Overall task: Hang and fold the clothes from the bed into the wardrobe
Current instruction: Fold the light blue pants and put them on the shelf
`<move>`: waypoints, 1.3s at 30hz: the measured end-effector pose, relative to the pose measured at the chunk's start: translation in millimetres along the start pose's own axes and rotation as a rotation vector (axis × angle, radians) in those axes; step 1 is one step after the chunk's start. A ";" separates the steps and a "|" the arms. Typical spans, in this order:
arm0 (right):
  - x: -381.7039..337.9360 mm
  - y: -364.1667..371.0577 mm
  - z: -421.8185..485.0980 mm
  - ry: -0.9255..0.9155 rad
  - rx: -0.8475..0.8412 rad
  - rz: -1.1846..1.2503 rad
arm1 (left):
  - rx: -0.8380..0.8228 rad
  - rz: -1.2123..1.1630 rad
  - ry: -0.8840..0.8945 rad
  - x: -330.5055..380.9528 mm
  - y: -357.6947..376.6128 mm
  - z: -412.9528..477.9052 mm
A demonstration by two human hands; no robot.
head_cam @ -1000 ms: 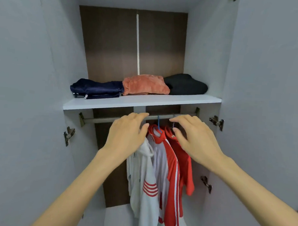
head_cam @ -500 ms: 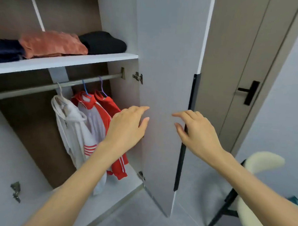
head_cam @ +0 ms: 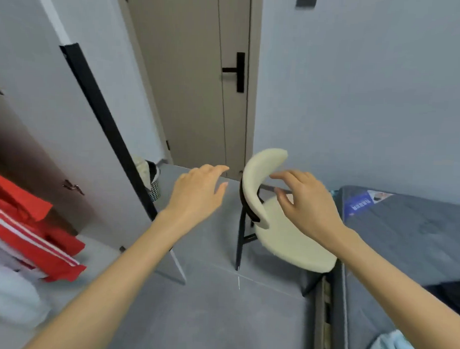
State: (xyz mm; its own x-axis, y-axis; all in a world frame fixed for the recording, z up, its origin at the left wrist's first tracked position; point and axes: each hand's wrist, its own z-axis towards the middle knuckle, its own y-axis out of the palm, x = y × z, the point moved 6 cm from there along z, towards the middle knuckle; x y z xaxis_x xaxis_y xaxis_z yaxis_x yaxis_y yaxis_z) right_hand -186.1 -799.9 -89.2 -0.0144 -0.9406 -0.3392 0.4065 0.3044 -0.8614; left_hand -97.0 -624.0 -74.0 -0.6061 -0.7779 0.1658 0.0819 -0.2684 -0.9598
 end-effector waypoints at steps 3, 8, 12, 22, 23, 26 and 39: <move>67.7 -9.3 -28.0 0.094 0.007 -0.033 | -0.069 -0.023 0.083 60.0 41.2 26.9; 164.0 -15.7 -87.9 0.295 -0.023 -0.059 | -0.196 -0.094 0.215 151.3 109.6 53.0; 220.0 -13.5 -143.3 0.485 -0.045 -0.044 | -0.324 -0.109 0.338 211.6 167.2 60.1; 300.0 37.8 -296.4 1.023 -0.064 0.048 | -0.681 -0.143 0.638 319.5 307.0 37.0; 305.2 44.2 -312.9 1.077 -0.064 0.063 | -0.721 -0.142 0.660 328.1 320.4 31.9; 319.5 65.4 -361.5 1.240 -0.094 0.110 | -0.836 -0.155 0.720 352.0 358.0 12.1; 408.3 144.2 -530.9 1.690 -0.335 0.156 | -1.188 -0.217 0.827 445.8 529.9 -95.4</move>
State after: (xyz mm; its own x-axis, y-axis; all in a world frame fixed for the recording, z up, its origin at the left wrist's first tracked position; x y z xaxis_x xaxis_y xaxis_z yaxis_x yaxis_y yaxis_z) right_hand -618.4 -1060.2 -552.7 -0.9508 0.2169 -0.2210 0.3081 0.5914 -0.7452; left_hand -399.2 -1058.9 -530.3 -0.8265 -0.1330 0.5470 -0.5064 0.6000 -0.6193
